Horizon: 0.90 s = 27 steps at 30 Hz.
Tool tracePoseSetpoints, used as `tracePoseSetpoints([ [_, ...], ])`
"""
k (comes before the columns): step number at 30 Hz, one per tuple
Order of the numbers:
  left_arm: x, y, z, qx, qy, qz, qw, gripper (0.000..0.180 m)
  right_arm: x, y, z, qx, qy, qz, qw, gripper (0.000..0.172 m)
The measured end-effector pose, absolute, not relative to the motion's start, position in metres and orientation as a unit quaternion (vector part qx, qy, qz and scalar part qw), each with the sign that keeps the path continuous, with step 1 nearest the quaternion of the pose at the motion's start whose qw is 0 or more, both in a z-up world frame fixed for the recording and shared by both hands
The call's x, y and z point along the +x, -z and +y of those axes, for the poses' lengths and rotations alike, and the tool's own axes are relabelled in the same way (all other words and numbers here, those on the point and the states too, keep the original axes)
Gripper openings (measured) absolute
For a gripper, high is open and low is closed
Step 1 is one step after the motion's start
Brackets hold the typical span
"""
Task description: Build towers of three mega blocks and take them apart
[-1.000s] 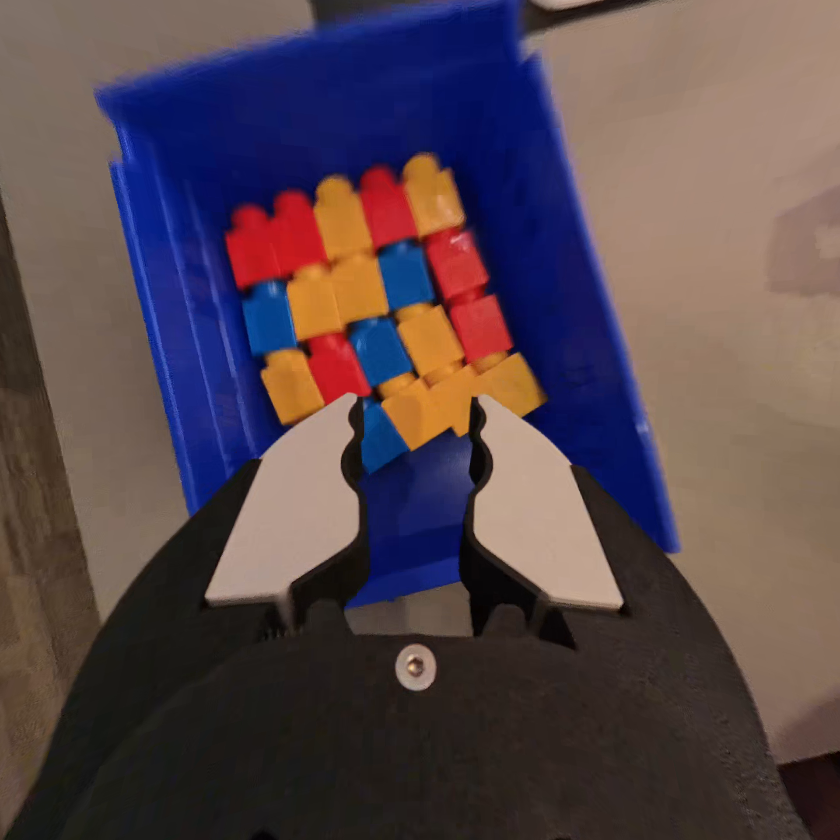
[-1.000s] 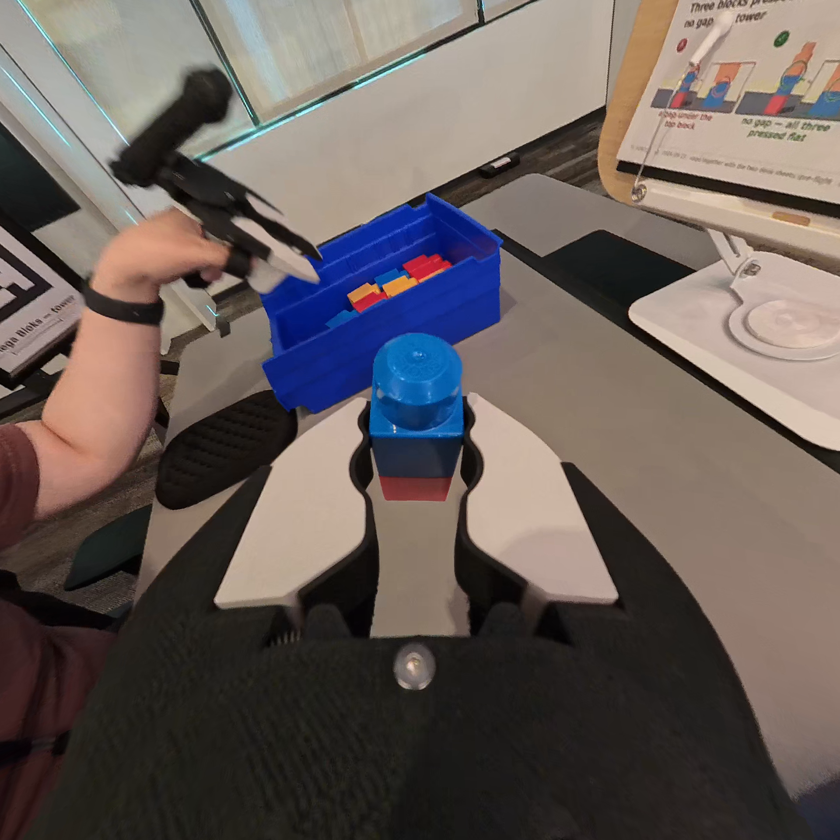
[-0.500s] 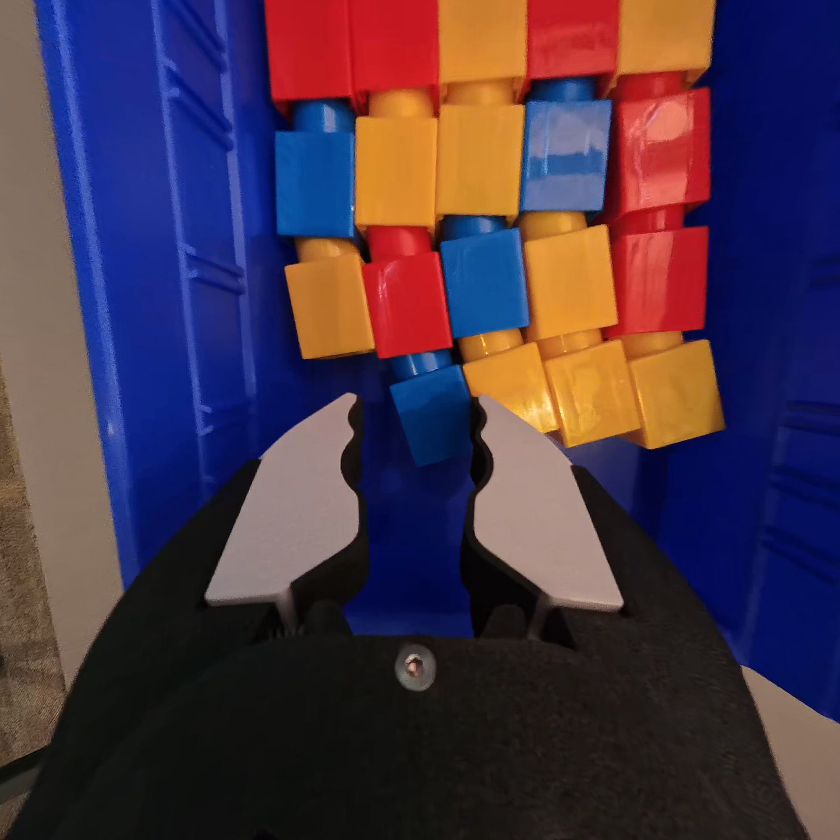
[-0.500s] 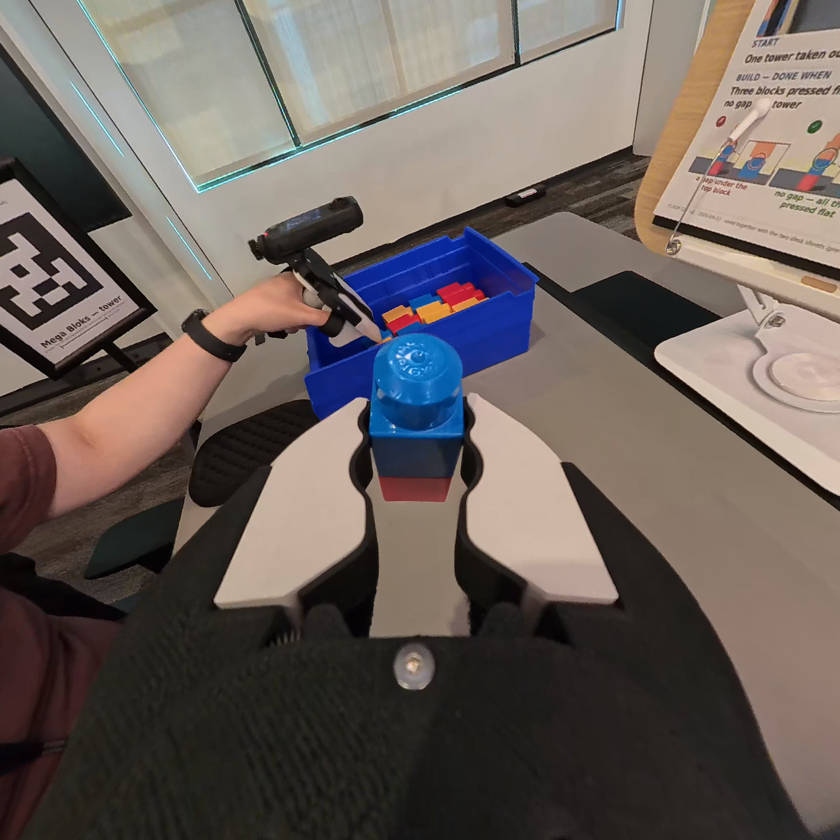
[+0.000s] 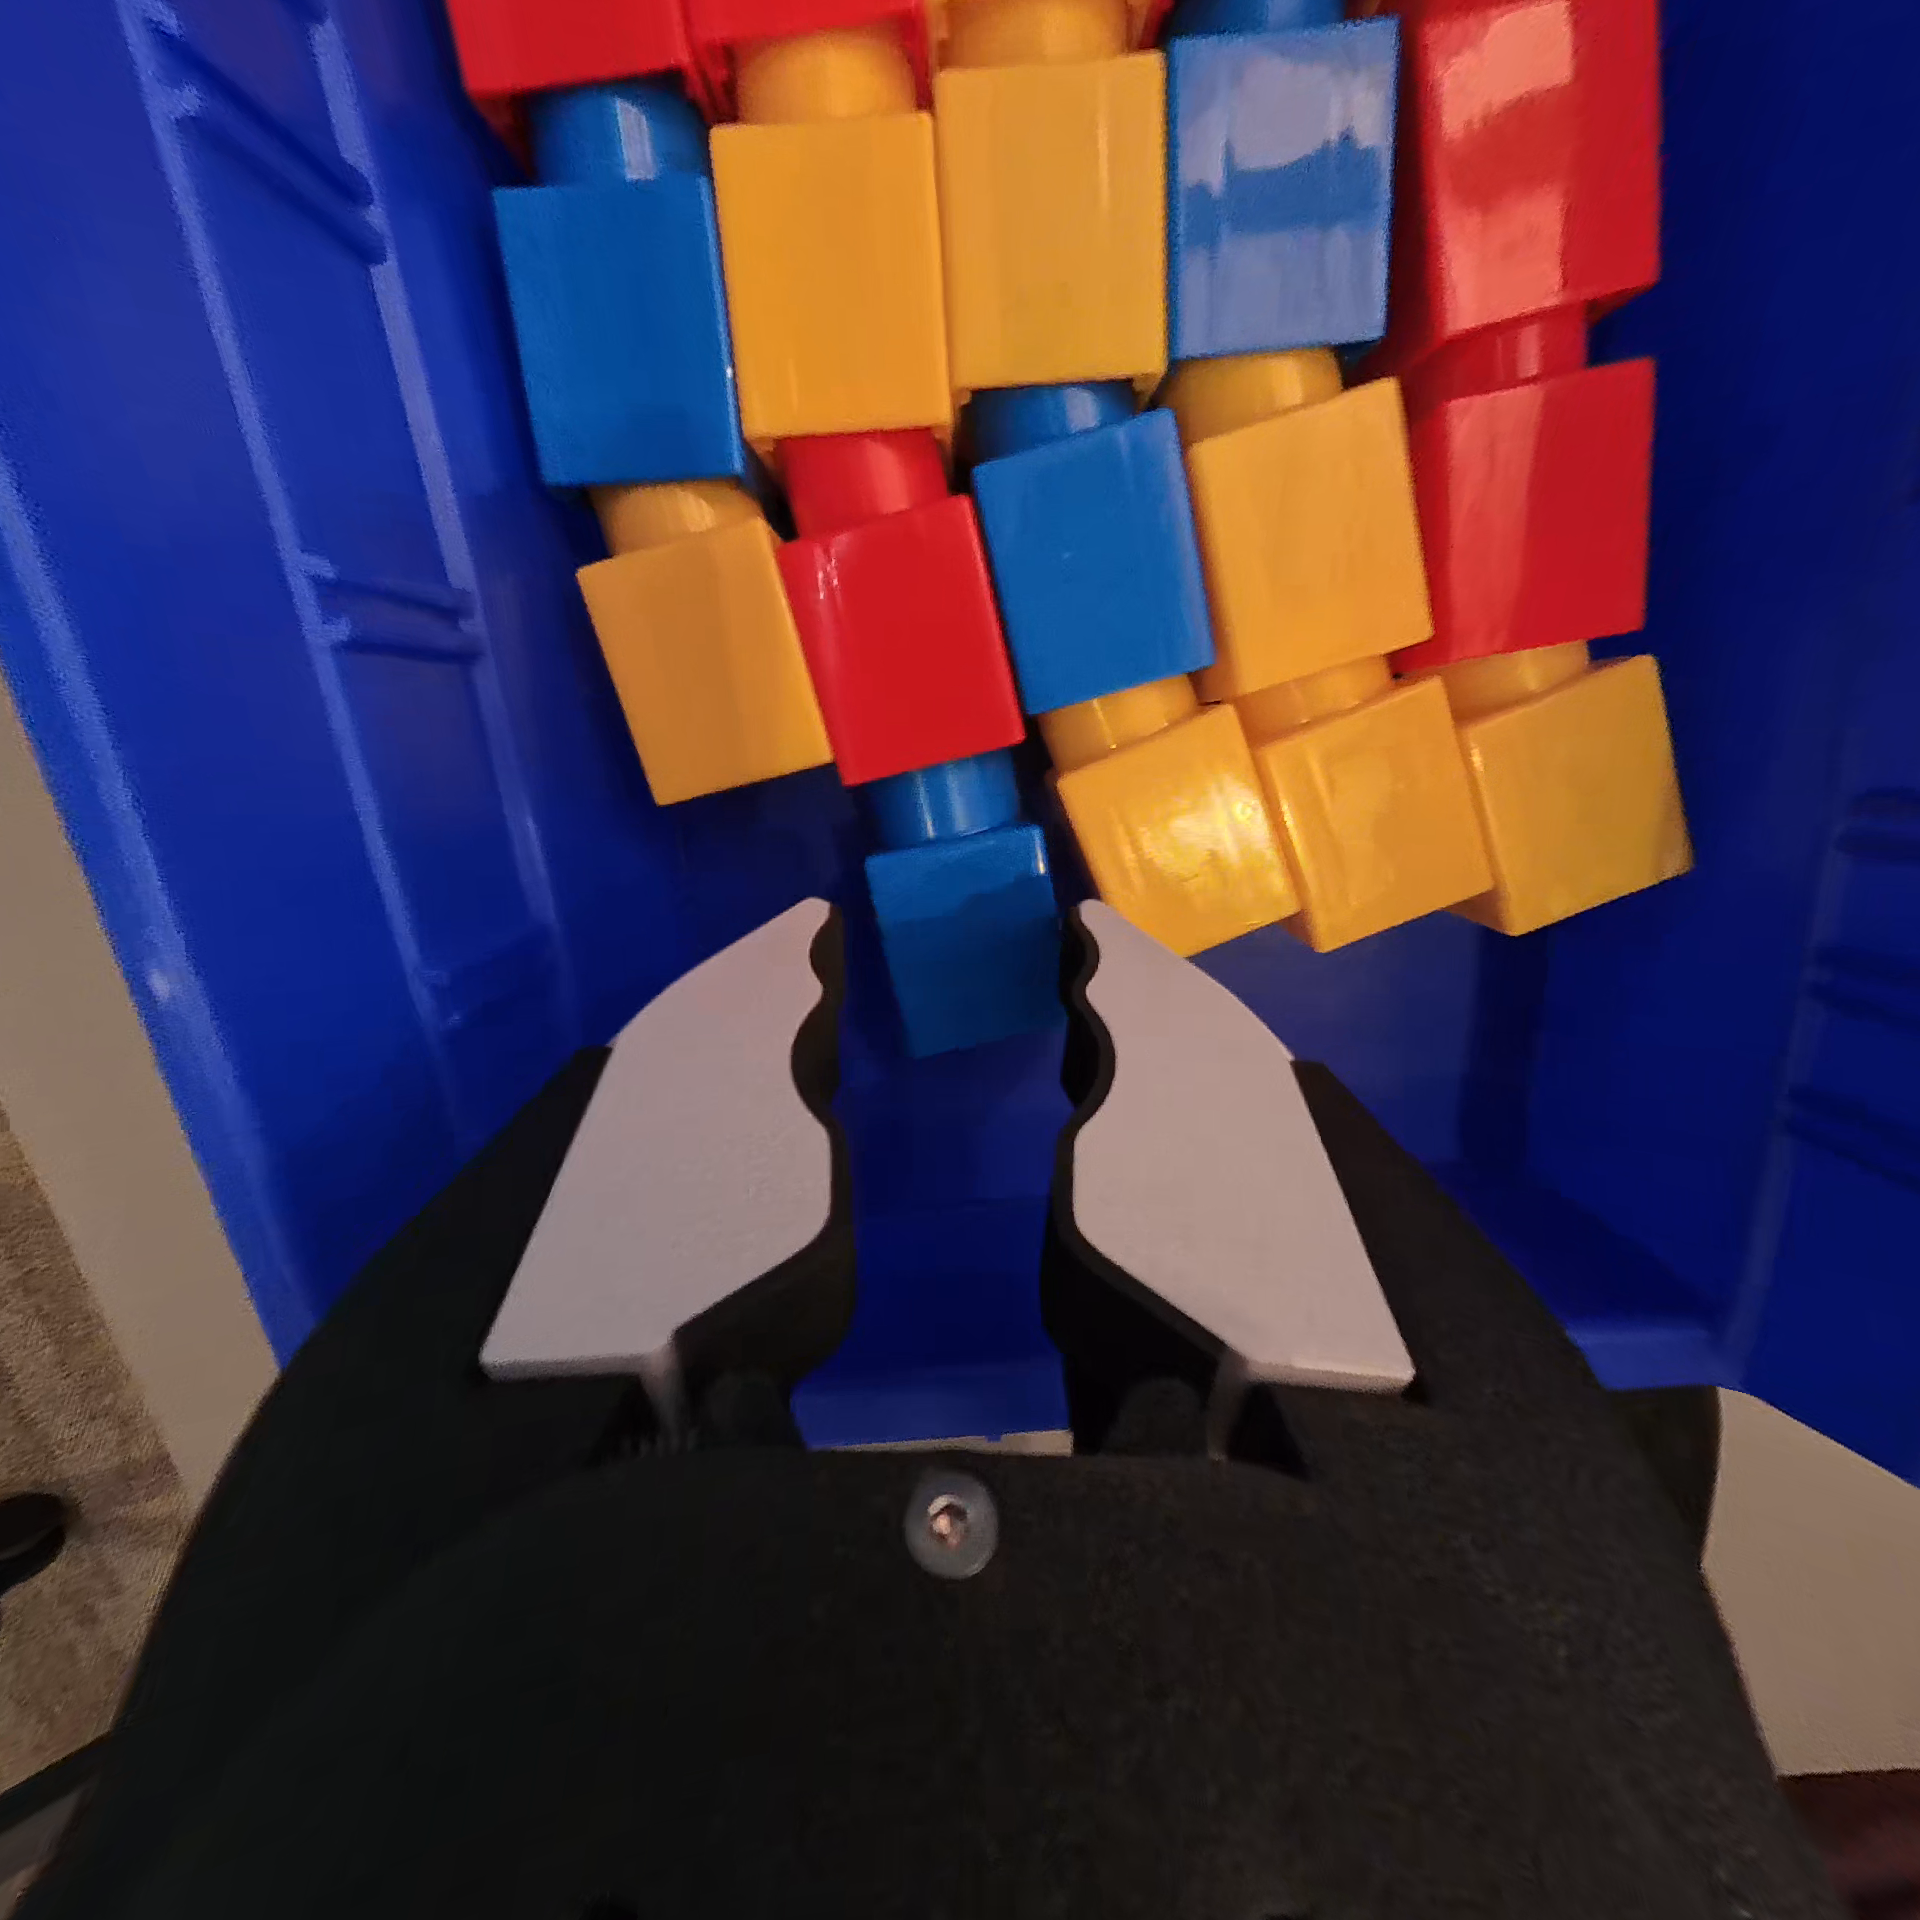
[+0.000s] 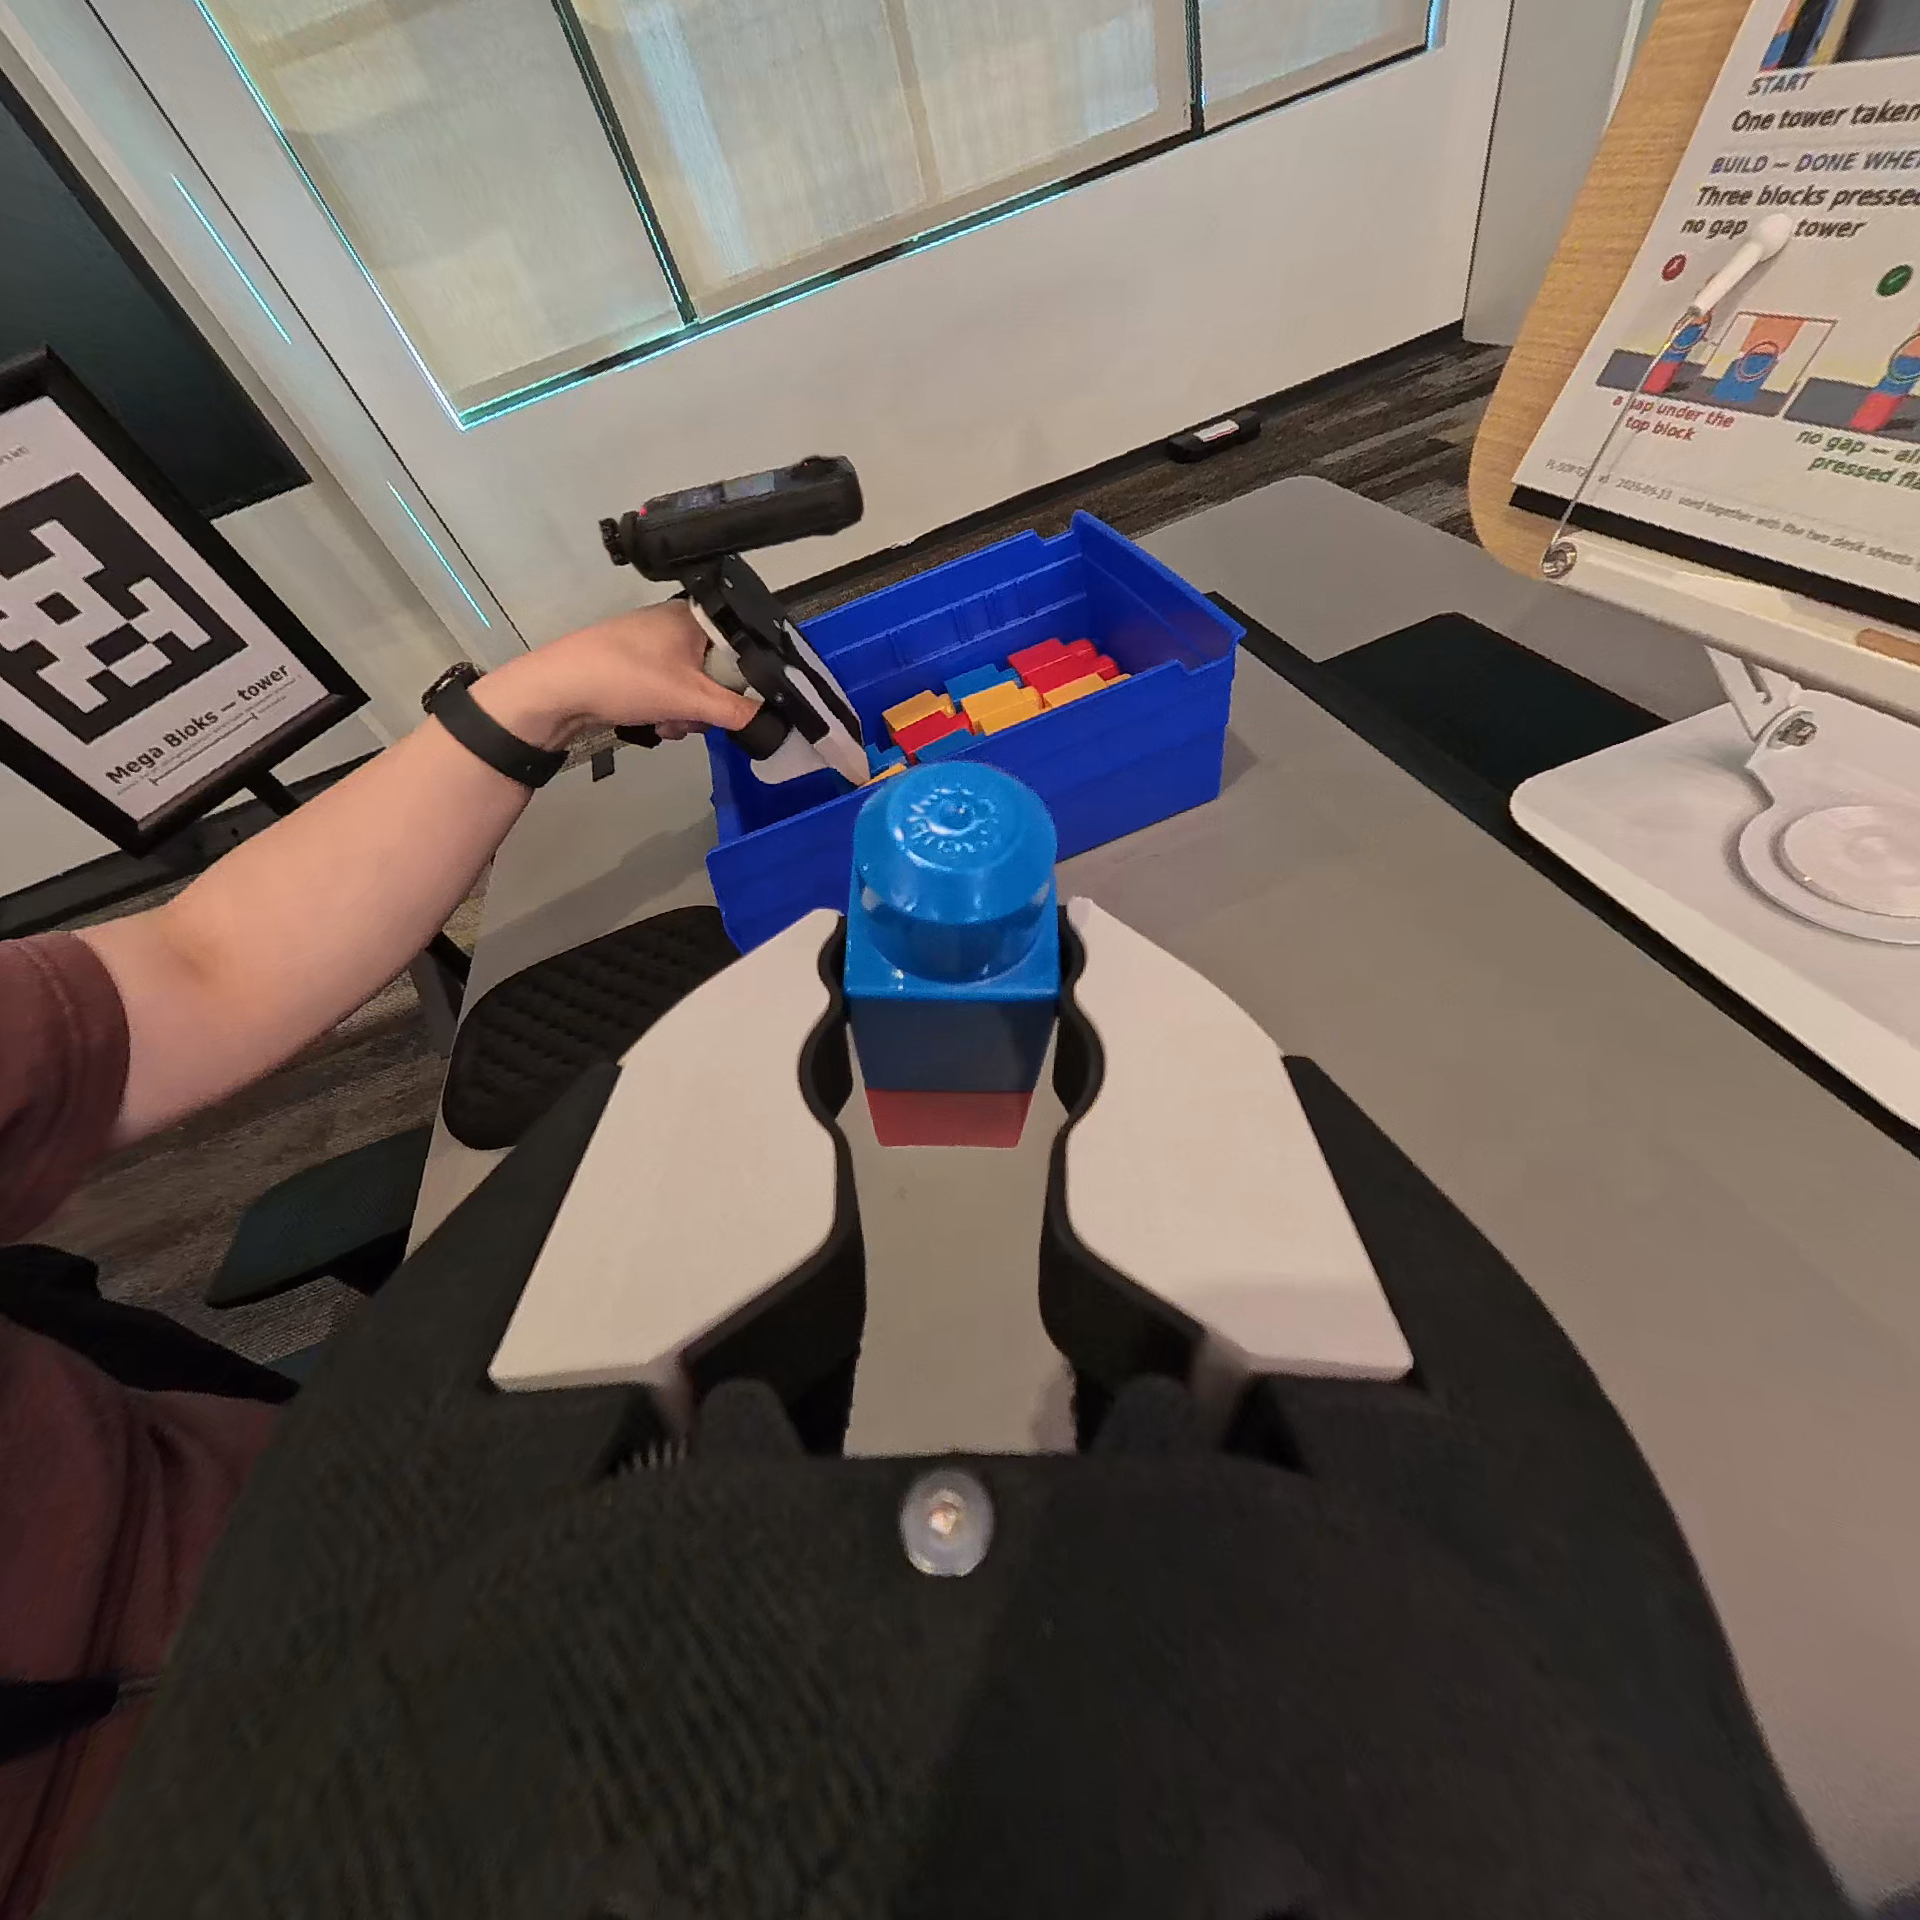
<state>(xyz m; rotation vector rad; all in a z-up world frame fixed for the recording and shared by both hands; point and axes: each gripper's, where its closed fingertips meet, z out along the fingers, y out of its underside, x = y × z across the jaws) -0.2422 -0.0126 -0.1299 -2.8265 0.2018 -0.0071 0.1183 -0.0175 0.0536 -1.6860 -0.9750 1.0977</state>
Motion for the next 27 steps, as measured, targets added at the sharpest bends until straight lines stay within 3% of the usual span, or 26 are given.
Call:
tracePoseSetpoints([
  [1,-0.243,0.133,-0.014,-0.987,0.001,0.068,0.143,0.040,0.118,-0.053,-0.018,-0.678,-0.441,-0.393,0.437,0.037],
  [15,-0.255,0.130,-0.026,-0.986,-0.057,0.128,0.086,0.036,0.116,-0.048,-0.017,-0.683,-0.438,-0.398,0.428,0.037],
  [20,-0.219,0.032,-0.029,-0.960,0.013,0.139,0.243,0.036,0.111,-0.045,-0.017,-0.677,-0.447,-0.406,0.421,0.037],
  [24,-0.115,-0.074,-0.030,-0.846,0.214,0.236,0.428,0.036,0.089,-0.043,-0.038,-0.636,-0.514,-0.432,0.379,0.037],
  [27,-0.025,-0.118,-0.050,-0.732,0.372,0.317,0.474,0.036,0.072,-0.042,-0.055,-0.611,-0.560,-0.442,0.344,0.037],
])
